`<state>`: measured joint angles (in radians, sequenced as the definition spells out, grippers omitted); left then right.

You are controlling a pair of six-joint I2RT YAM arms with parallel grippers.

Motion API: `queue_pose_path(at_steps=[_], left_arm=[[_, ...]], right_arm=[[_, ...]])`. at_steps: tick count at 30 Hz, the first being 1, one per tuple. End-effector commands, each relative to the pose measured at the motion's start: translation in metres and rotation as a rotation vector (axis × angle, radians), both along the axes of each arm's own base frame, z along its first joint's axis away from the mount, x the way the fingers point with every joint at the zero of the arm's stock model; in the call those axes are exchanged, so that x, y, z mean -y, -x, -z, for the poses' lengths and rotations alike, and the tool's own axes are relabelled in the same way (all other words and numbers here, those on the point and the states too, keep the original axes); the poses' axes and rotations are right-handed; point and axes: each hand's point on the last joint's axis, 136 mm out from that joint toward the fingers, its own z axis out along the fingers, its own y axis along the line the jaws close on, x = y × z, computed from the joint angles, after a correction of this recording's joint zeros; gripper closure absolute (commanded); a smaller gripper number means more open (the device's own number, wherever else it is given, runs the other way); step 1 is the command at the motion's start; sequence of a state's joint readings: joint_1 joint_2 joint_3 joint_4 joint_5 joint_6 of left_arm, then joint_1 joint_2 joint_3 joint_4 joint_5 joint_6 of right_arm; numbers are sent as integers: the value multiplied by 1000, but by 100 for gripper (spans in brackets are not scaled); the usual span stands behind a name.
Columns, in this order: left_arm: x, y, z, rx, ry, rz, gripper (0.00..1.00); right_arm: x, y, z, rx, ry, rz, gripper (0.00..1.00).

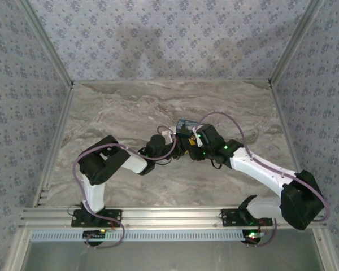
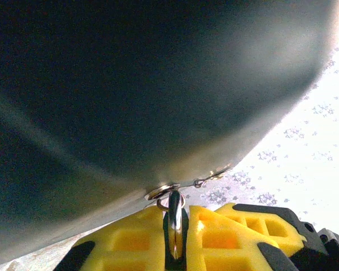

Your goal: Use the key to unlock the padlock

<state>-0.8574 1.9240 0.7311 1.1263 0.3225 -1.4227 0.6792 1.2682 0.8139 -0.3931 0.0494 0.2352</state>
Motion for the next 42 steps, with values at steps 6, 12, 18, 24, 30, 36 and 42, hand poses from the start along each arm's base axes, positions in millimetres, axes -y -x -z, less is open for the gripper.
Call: queue_pose_path(at_steps=[6, 12, 18, 24, 30, 36, 42], left_arm=[[1, 0, -42, 86, 92, 20, 100], [3, 1, -43, 85, 99, 29, 100], [4, 2, -45, 86, 110, 32, 100], [3, 3, -44, 88, 99, 35, 100], [-2, 4, -33, 75, 79, 20, 100], [-3, 4, -33, 72, 81, 18, 100], [-1, 3, -39, 76, 96, 23, 100]], right_arm=[[1, -4, -2, 27, 74, -7, 57], [-1, -8, -2, 34, 95, -11, 61], [-3, -11, 4, 23, 119, -23, 77], [-12, -5, -2, 14, 61, -65, 100], [-11, 1, 7, -27, 53, -74, 84], [-3, -3, -11, 39, 37, -31, 58], [-6, -4, -10, 37, 52, -45, 55]])
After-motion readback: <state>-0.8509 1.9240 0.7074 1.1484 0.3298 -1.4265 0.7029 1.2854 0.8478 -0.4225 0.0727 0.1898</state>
